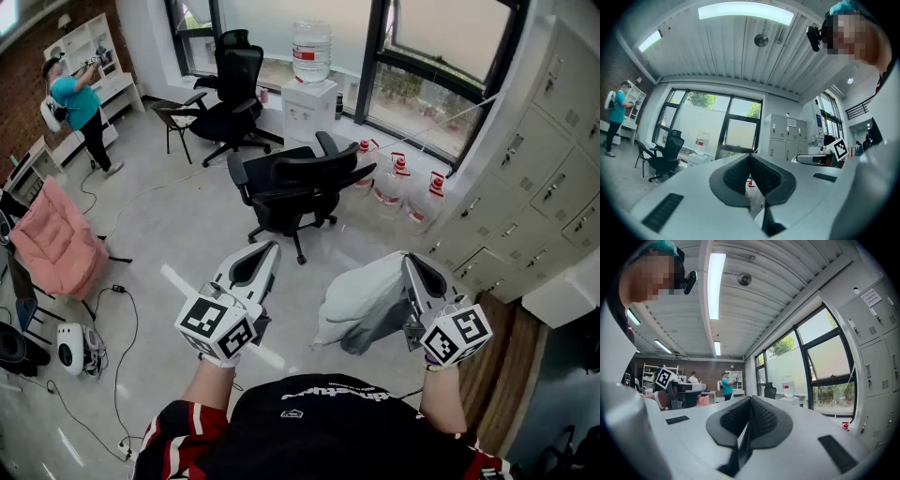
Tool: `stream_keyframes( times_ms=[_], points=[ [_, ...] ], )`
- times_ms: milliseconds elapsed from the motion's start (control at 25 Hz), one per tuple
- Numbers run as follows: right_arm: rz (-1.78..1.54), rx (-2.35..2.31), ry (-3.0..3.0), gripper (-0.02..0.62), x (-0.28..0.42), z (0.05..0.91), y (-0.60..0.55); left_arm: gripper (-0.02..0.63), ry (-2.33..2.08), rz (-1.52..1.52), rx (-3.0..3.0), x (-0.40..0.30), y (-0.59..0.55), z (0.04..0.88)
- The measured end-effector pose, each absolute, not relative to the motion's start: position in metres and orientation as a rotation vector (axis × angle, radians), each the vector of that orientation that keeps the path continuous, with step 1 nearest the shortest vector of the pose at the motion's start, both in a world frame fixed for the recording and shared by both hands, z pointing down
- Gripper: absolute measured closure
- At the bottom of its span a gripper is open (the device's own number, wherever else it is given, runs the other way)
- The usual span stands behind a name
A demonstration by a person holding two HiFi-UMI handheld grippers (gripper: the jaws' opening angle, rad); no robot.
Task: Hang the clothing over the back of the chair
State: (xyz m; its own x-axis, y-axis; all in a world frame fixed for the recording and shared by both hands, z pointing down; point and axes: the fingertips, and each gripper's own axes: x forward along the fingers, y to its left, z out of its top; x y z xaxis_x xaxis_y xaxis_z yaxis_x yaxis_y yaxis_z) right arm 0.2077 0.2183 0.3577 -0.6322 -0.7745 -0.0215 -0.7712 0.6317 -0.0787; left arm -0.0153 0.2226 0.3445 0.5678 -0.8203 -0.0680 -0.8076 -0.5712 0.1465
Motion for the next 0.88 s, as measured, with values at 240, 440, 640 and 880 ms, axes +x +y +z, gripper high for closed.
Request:
stream_keyframes(
  times_ms=[240,440,640,880],
  points=[
    [-0.109,-1.342,2.79,0.577,0.211,0.36,0.221,0.583,-1.411,-0.197,2.675,-0.016,0.223,0.347],
    [-0.118,-1.36,2.777,0.577,0.214,0.364,0.22,0.583,-1.435,-0.184,2.669,-0.021,0.226,0.349],
    [-0.115,-1.399,2.776,0.577,0.218,0.367,0.218,0.583,-1.476,-0.178,2.642,-0.031,0.226,0.352],
    [-0.131,-1.416,2.757,0.575,0.221,0.371,0.215,0.583,-1.57,-0.115,2.64,-0.042,0.224,0.355]
  ],
)
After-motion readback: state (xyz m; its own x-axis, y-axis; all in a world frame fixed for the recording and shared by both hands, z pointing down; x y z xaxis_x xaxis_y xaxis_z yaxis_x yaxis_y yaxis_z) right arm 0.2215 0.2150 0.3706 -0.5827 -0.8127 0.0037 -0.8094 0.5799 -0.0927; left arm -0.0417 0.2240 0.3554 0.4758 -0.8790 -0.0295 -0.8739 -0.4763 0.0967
